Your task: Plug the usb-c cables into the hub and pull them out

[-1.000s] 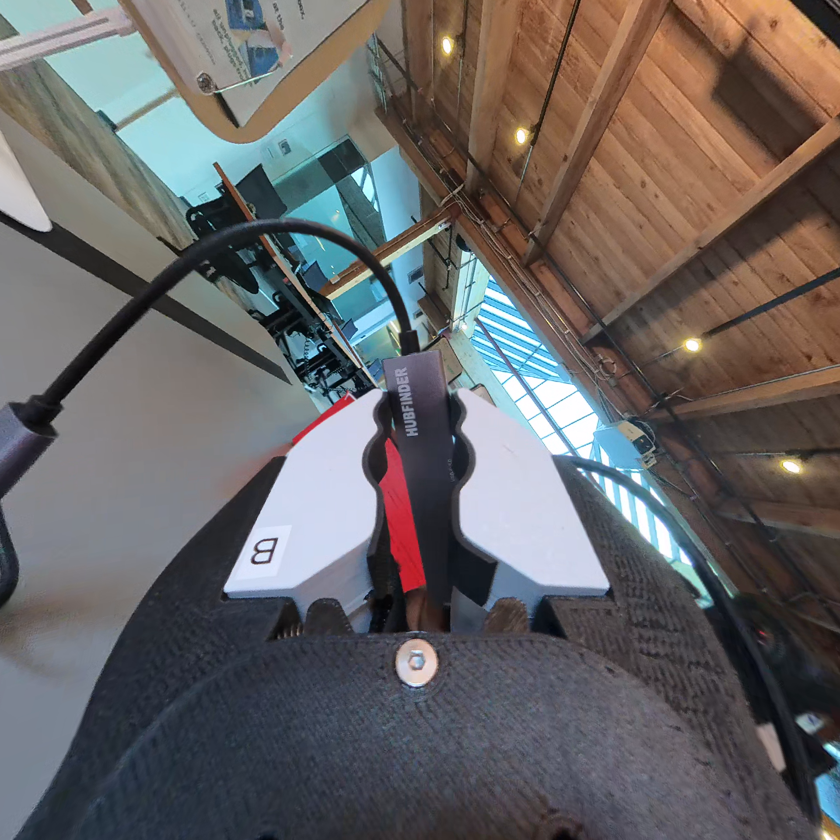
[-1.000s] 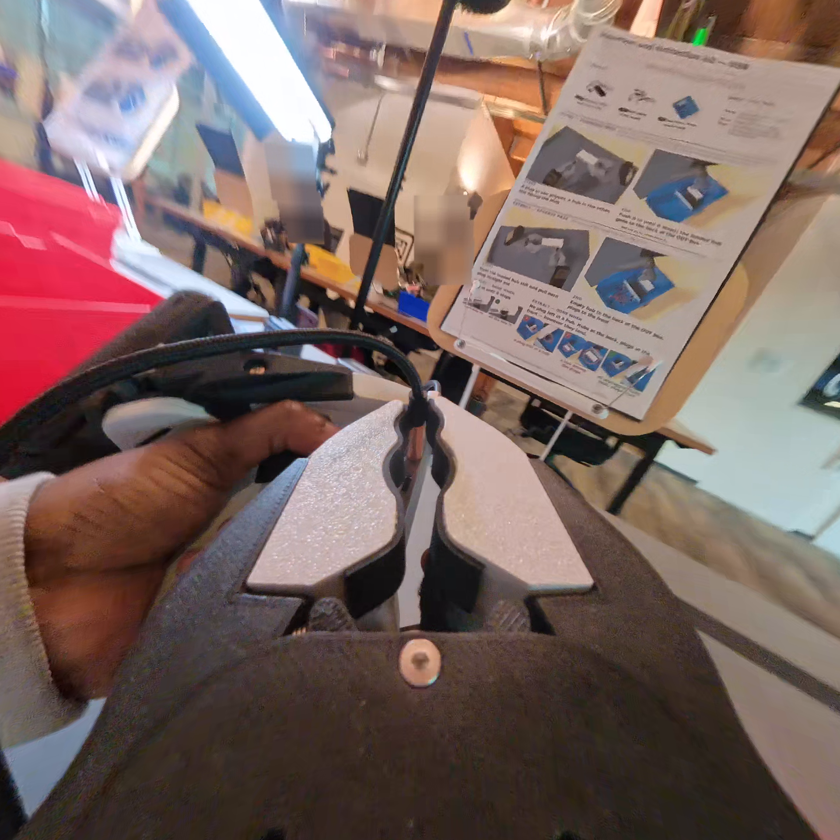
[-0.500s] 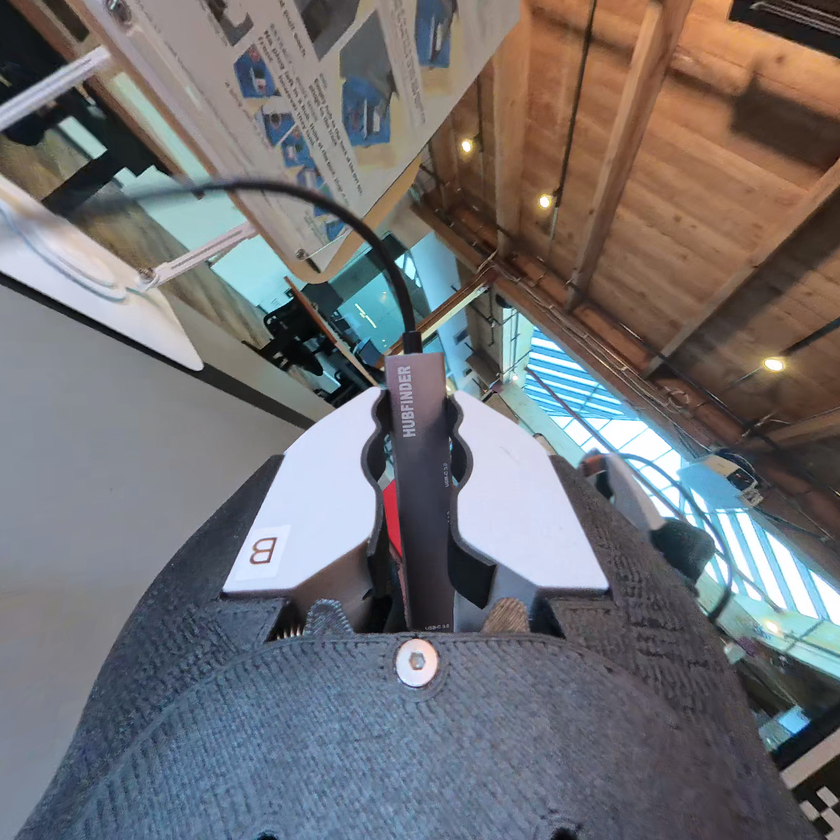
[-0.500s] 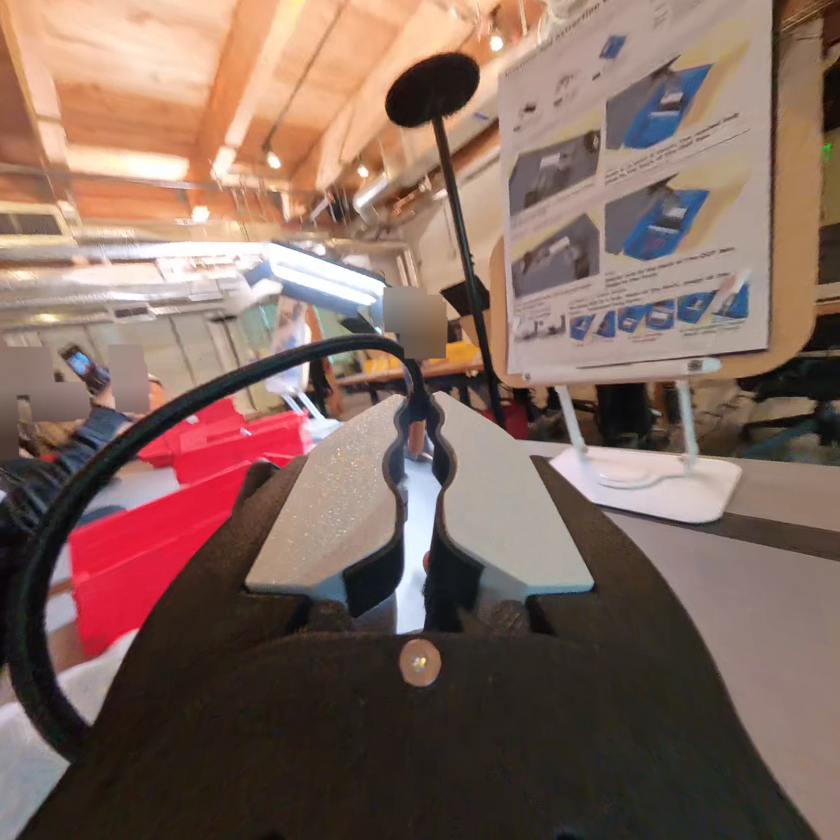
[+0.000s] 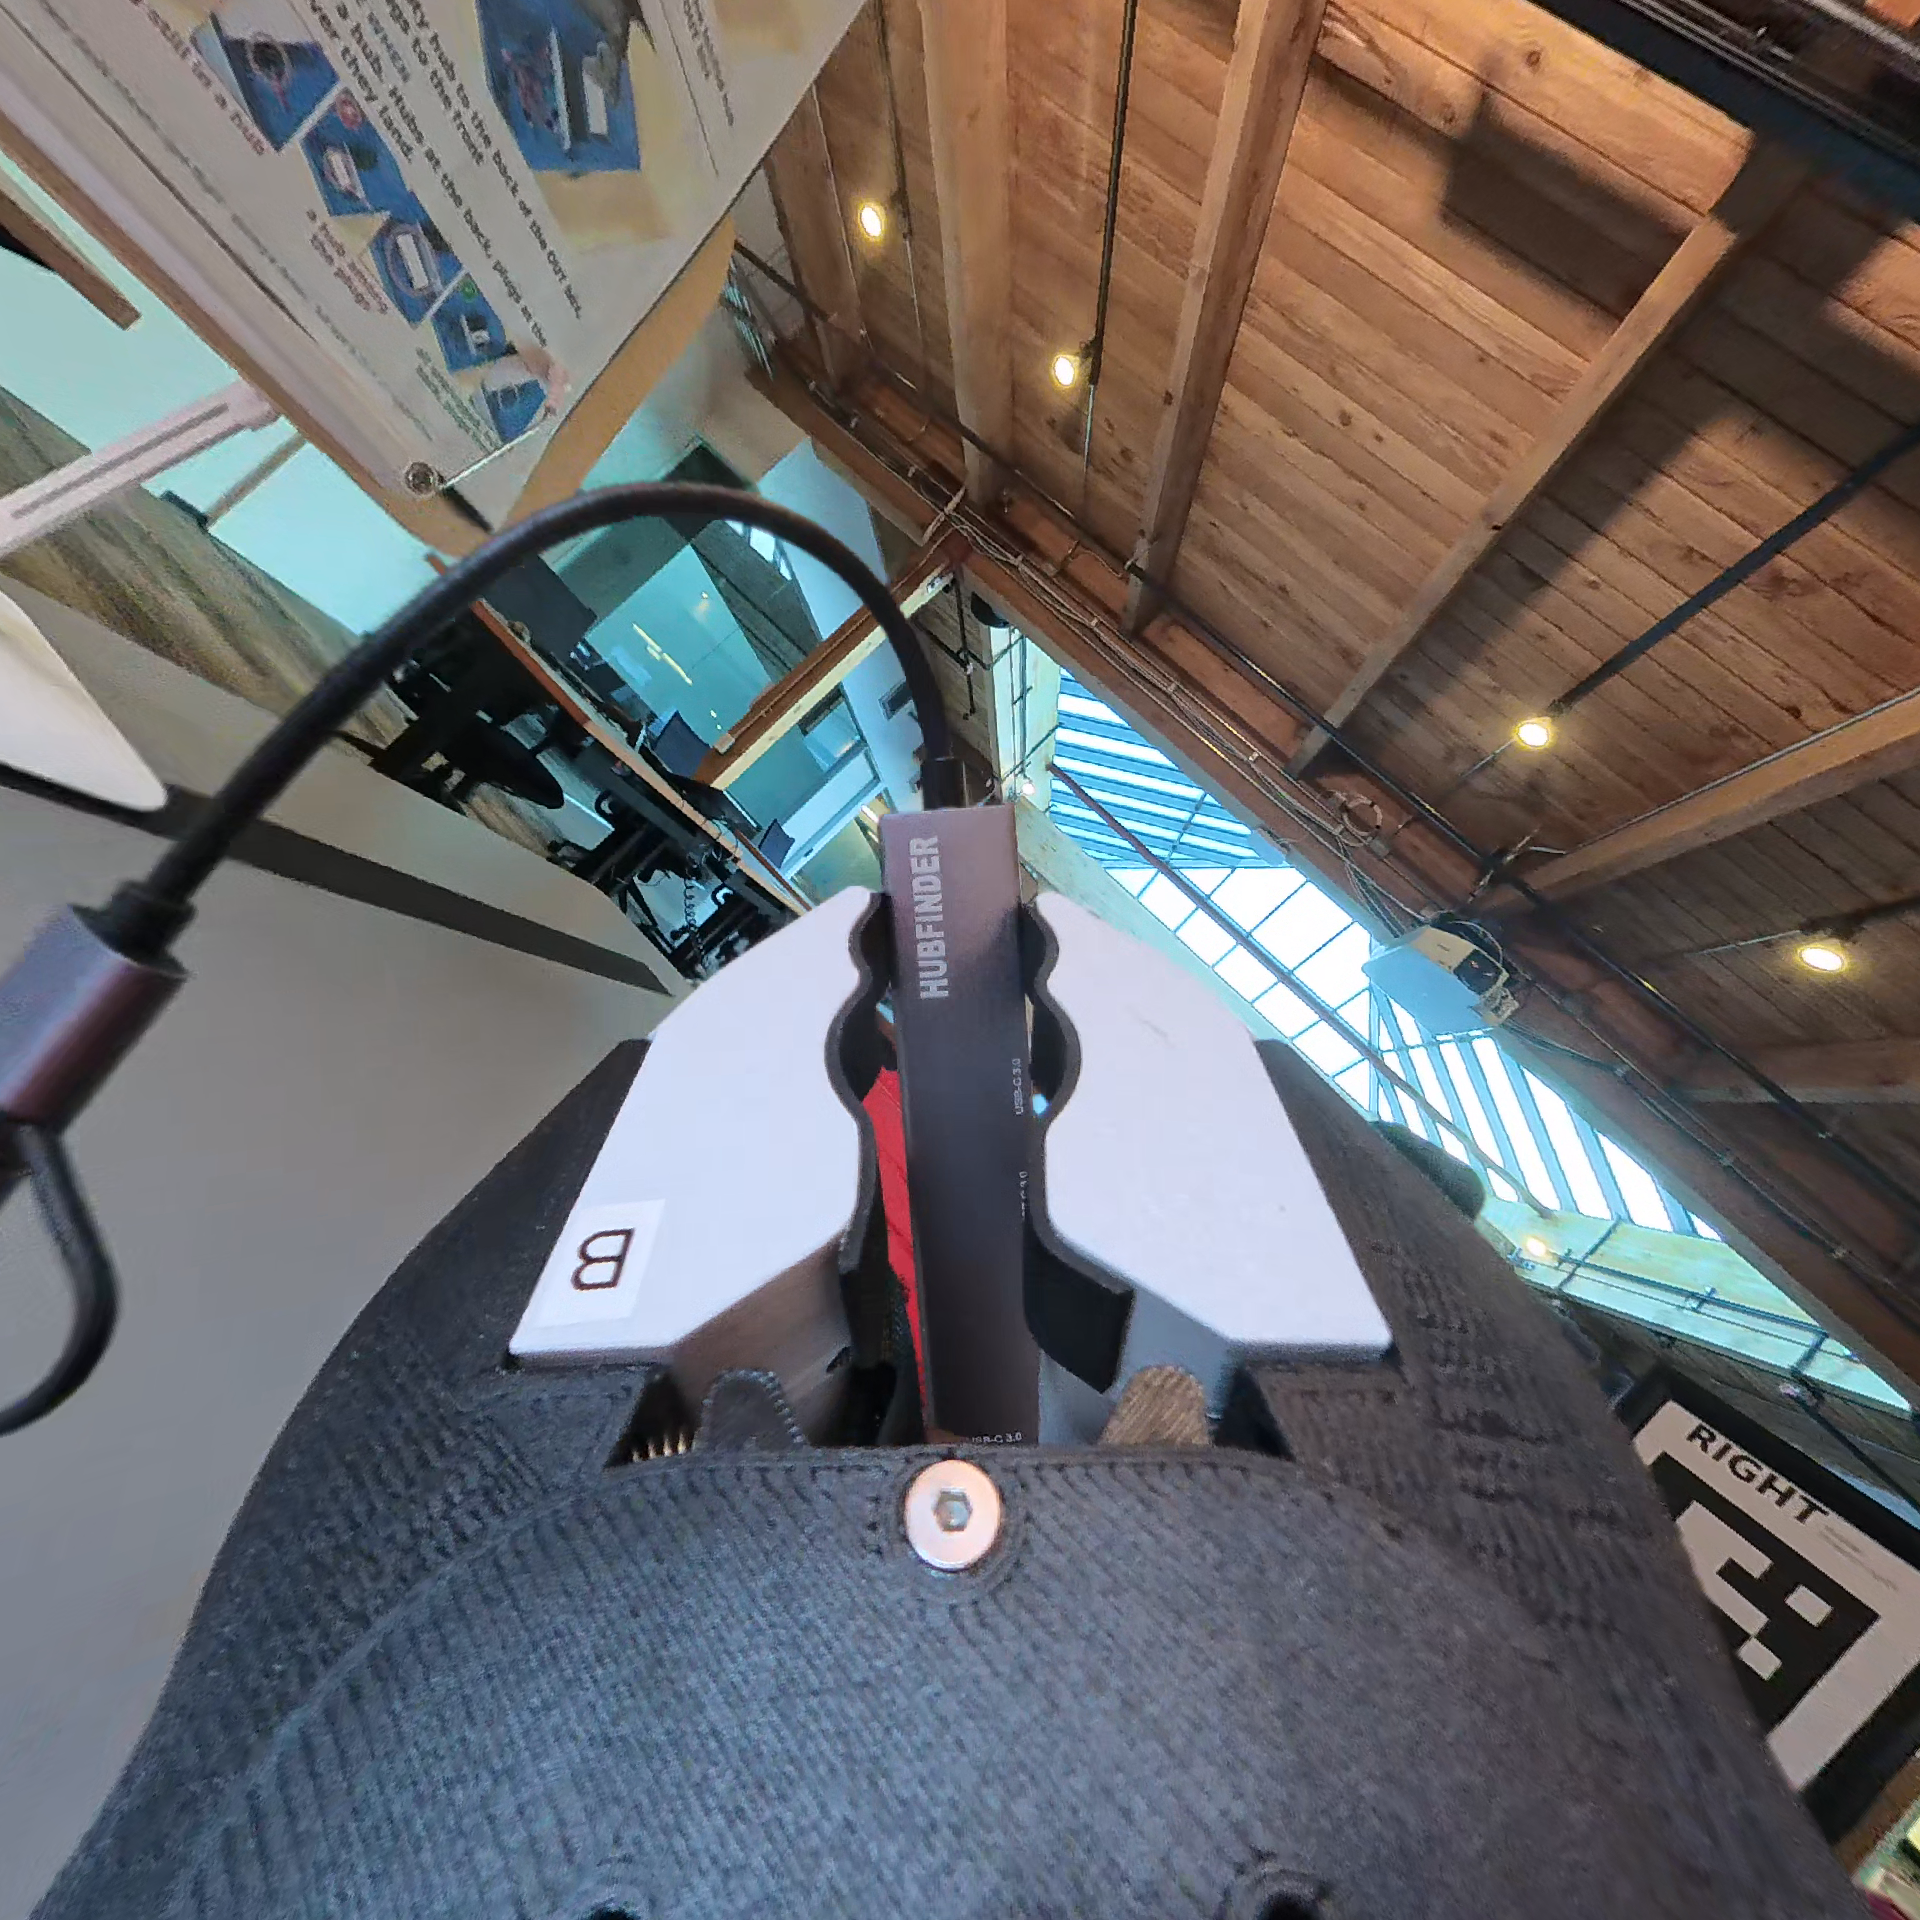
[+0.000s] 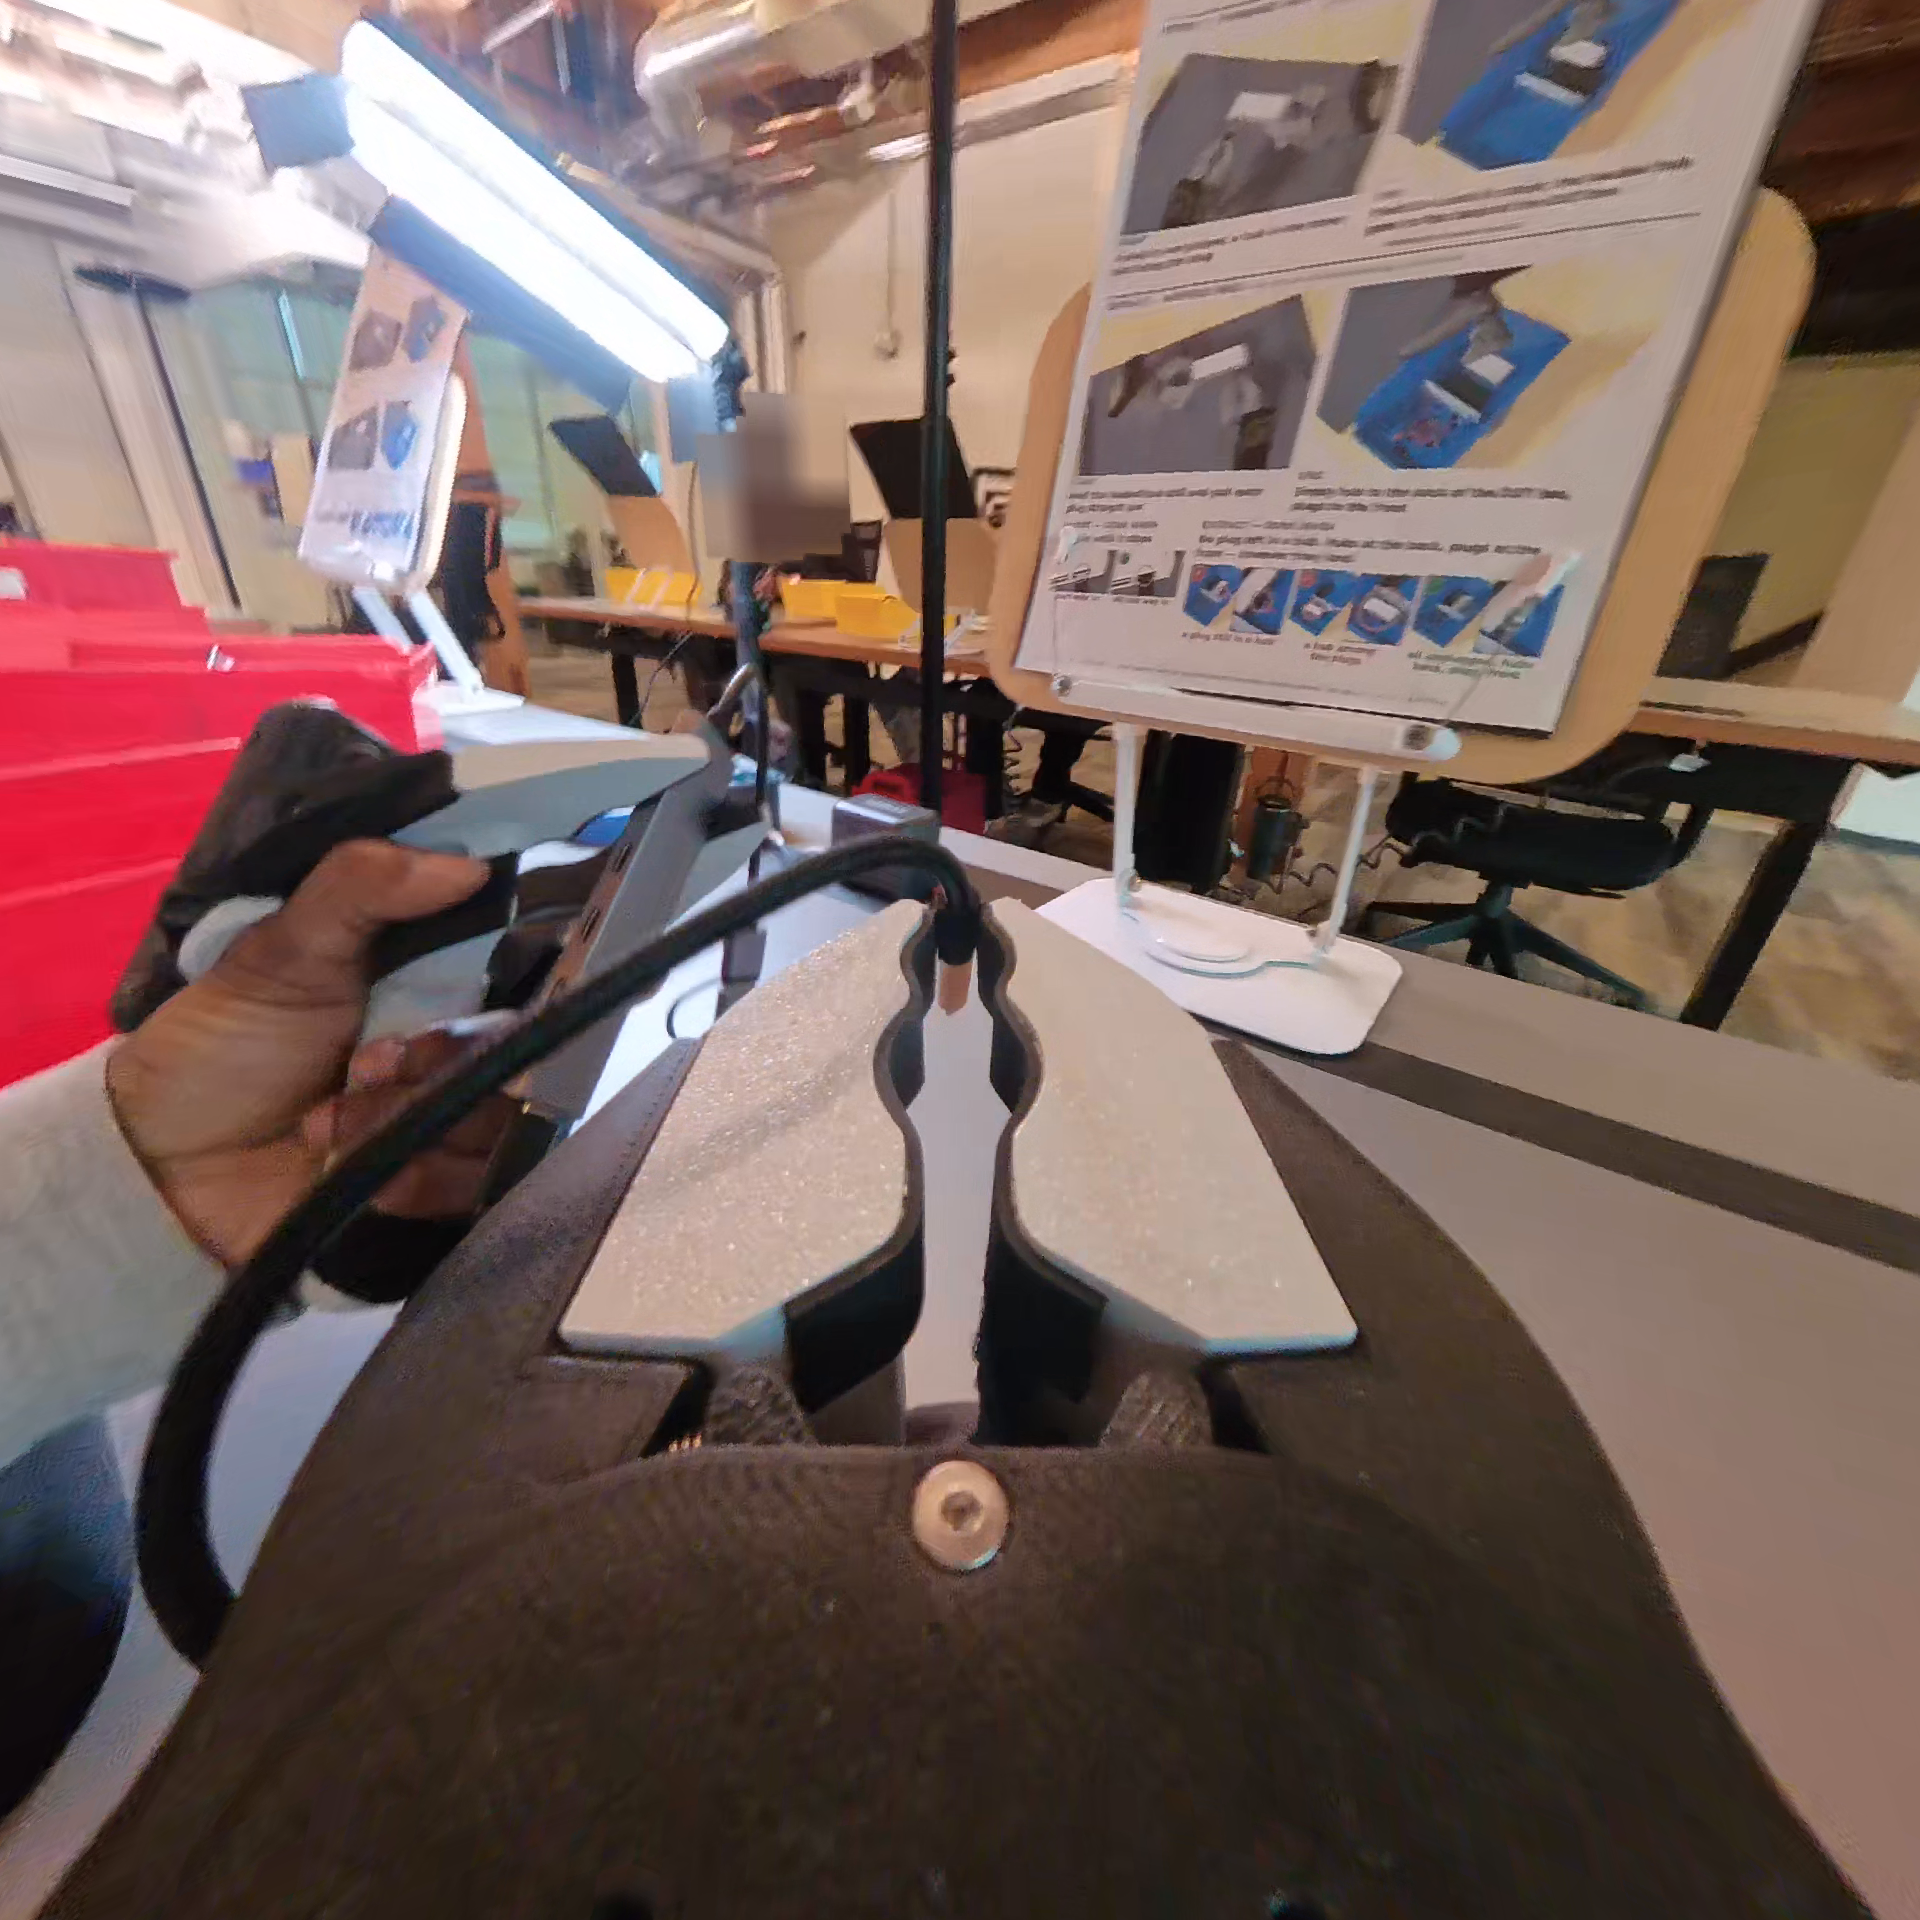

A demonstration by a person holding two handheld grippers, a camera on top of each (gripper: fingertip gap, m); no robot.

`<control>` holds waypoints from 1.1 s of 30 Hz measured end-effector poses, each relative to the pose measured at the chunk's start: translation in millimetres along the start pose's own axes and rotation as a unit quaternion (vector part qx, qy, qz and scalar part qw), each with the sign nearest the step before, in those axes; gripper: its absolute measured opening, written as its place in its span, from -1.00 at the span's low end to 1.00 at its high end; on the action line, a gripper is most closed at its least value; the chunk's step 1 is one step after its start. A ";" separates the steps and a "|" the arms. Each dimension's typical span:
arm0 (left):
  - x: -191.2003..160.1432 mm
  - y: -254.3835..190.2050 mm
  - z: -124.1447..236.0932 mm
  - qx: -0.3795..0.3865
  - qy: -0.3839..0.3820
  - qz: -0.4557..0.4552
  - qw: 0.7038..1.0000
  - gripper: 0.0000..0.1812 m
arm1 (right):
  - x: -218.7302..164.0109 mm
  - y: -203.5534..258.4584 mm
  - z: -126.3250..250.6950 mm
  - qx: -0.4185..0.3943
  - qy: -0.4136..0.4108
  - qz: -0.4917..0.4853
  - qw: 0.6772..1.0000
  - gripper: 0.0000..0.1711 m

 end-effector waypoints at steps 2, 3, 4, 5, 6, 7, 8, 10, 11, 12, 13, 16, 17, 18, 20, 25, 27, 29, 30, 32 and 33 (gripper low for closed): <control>-1.0 -0.4 -0.3 -0.010 -0.002 0.007 1.000 -0.72 | 0.4 -8.6 2.7 -0.021 -0.013 -0.026 0.999 -0.92; -0.2 -2.3 -0.5 -0.020 -0.006 0.010 1.000 -0.73 | 0.7 -12.8 4.3 -0.031 -0.018 -0.037 0.999 -0.92; 0.5 -3.6 -0.6 -0.024 -0.006 0.011 1.000 -0.72 | 0.7 -17.0 5.8 -0.040 -0.020 -0.047 0.998 -0.93; 0.6 -3.9 -0.6 -0.021 -0.004 0.008 1.000 -0.72 | 0.1 -21.2 7.1 -0.050 -0.021 -0.055 0.997 -0.93; 0.6 -3.8 -0.4 -0.017 -0.002 0.003 1.000 -0.72 | -0.7 -24.8 8.1 -0.057 -0.022 -0.063 0.996 -0.92; 0.7 -3.7 -0.3 -0.013 -0.001 -0.001 1.000 -0.72 | -1.1 -27.7 9.1 -0.062 -0.024 -0.068 0.995 -0.92; 0.9 -3.7 -0.2 -0.009 -0.002 -0.002 1.000 -0.72 | -1.2 -30.0 9.9 -0.068 -0.028 -0.069 0.995 -0.92; 0.3 -3.7 -0.2 -0.005 0.000 -0.005 1.000 -0.72 | -0.7 -32.3 11.2 -0.076 -0.035 -0.065 0.994 -0.92; -0.3 -4.7 -0.8 -0.005 0.005 -0.012 1.000 -0.72 | -0.3 -32.9 11.8 -0.078 -0.038 -0.066 0.994 -0.92; -1.0 -5.6 -1.6 -0.002 0.013 -0.021 1.000 -0.72 | -0.1 -33.0 12.1 -0.076 -0.039 -0.068 0.994 -0.92; -1.7 -6.4 -2.3 0.002 0.019 -0.032 0.999 -0.72 | -0.3 -32.5 12.1 -0.072 -0.037 -0.068 0.994 -0.92; -3.6 -8.6 -3.9 0.015 0.036 -0.071 0.997 -0.72 | -1.2 -31.4 11.6 -0.071 -0.039 -0.062 0.995 -0.92; -4.5 -8.6 -4.3 0.021 0.043 -0.085 0.995 -0.72 | -1.8 -30.5 10.9 -0.068 -0.037 -0.060 0.995 -0.92; -5.6 -8.2 -4.8 0.029 0.049 -0.098 0.994 -0.72 | -2.6 -29.7 10.0 -0.066 -0.031 -0.058 0.996 -0.92; -7.3 -8.5 -5.6 0.034 0.057 -0.114 0.991 -0.72 | -2.2 -28.1 9.1 -0.066 -0.026 -0.047 0.996 -0.92; -6.6 -9.4 -5.6 0.034 0.056 -0.122 0.990 -0.72 | 17.3 -32.1 17.3 -0.124 0.020 0.060 0.990 -0.92; -5.9 -9.5 -5.3 0.031 0.054 -0.117 0.991 -0.72 | 35.0 -39.2 24.3 -0.144 0.045 0.099 0.984 -0.92; -5.6 -10.1 -5.4 0.027 0.051 -0.113 0.992 -0.72 | 58.7 -53.4 34.6 -0.168 0.060 0.122 0.976 -0.92; -5.6 -10.2 -5.3 0.027 0.050 -0.111 0.992 -0.72 | 71.8 -62.1 40.9 -0.181 0.066 0.133 0.972 -0.92; -5.6 -9.8 -5.1 0.029 0.051 -0.112 0.992 -0.72 | 96.7 -82.3 54.6 -0.210 0.087 0.163 0.960 -0.92; -5.5 -9.8 -5.1 0.029 0.052 -0.113 0.992 -0.72 | 107.4 -93.9 61.4 -0.227 0.104 0.180 0.951 -0.92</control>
Point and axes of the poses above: each gripper's, where its closed fingertips meet, z back along the fingers, x out of its top, y = z × x across the jaws, the point moved 6 cm from there along z, back along the fingers, and after that the axes turned 5 degrees about -x, right-handed, at the moved point
